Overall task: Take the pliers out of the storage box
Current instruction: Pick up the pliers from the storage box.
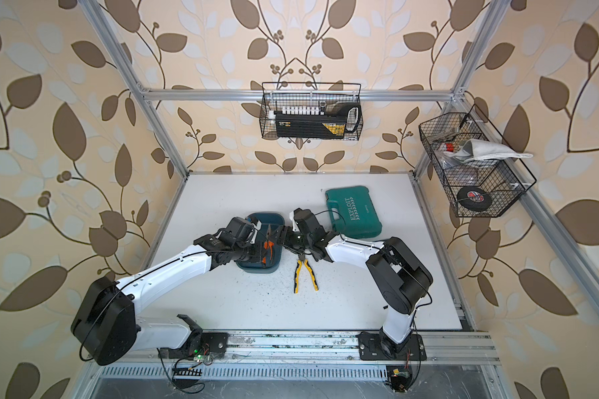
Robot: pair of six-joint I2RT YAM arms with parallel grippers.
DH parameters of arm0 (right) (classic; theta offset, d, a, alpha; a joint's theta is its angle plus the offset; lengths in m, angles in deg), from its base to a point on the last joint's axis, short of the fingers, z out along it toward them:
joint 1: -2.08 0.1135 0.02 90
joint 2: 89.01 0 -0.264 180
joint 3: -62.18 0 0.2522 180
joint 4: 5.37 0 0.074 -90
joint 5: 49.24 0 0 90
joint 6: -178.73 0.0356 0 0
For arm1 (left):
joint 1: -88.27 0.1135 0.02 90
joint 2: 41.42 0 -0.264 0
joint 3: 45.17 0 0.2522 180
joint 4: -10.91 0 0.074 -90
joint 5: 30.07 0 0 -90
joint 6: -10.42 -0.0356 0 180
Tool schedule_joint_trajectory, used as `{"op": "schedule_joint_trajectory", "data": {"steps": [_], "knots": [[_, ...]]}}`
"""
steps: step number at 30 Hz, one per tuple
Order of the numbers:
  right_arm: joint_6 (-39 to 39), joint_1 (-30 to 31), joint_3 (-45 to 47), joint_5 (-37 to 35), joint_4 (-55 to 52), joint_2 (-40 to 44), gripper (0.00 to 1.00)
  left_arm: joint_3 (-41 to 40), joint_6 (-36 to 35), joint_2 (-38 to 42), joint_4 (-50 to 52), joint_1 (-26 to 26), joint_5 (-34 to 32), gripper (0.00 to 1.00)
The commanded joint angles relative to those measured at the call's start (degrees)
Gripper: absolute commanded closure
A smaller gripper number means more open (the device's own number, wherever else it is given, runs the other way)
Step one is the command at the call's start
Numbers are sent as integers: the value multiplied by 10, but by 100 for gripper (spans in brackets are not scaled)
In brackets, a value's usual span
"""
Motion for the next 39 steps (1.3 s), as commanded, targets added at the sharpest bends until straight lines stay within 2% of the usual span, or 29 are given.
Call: {"op": "schedule_joint_trajectory", "data": {"steps": [1, 11, 17, 22, 25, 33, 36, 39], "knots": [[5, 13, -28, 9, 6, -21, 33, 3, 9, 29, -33, -4, 16, 100], [19, 17, -67, 24, 10, -75, 49, -2, 11, 35, -31, -4, 15, 100], [19, 21, -72, 22, 11, -81, 58, -3, 11, 35, -32, -4, 15, 100], [21, 22, -76, 26, 14, -83, 71, -3, 11, 31, -33, -5, 15, 100], [20, 23, -78, 27, 14, -84, 73, -1, 10, 31, -30, -4, 13, 100], [19, 23, -91, 34, 3, -82, 87, -1, 17, 35, -27, -5, 7, 77], [15, 23, -90, 28, -3, -76, 87, -1, 19, 38, -29, -4, 12, 71], [7, 23, -89, 21, -13, -69, 87, -5, 21, 45, -31, -4, 11, 61]]}}
